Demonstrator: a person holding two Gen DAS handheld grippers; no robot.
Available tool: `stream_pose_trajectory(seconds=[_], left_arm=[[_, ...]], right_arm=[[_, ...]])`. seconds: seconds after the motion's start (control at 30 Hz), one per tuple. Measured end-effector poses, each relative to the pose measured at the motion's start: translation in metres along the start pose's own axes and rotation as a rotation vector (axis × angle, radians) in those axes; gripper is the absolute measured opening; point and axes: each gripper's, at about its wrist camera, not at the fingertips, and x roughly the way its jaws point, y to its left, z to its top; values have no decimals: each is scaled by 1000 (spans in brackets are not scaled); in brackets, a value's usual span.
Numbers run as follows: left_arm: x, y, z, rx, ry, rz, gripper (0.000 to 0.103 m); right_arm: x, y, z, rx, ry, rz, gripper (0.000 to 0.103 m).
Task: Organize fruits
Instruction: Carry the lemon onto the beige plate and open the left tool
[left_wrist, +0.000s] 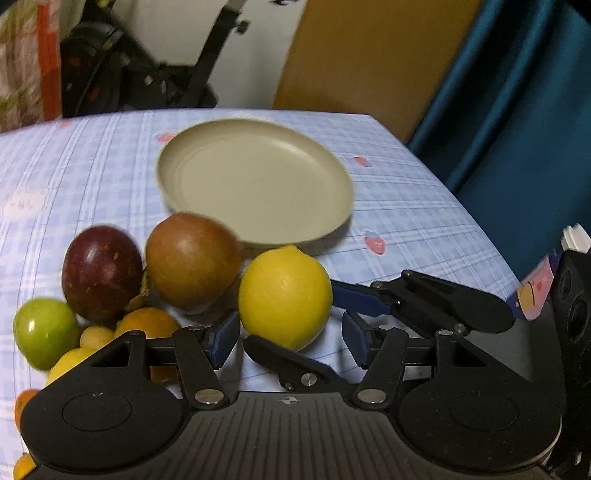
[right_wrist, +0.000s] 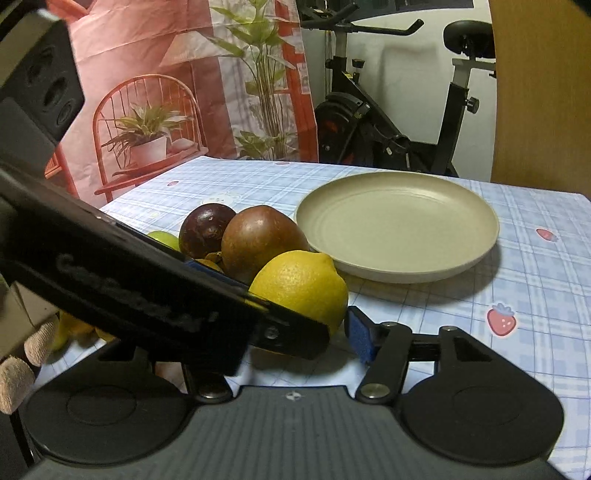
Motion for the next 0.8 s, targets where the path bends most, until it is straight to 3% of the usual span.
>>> stream_pose_trajectory(seconds=[0.27,0.57,0.8], left_arm=[[-2,-14,18,44,-49,-11,63],[15,-16,40,26,-62,5,63],[4,-6,49,15,-117,41,64]], right_arm=[[-22,-14,7,83,-118,-27,61],[-15,-34,24,132,-142,-74,61],[0,-36,34,126,-142,-98,61]])
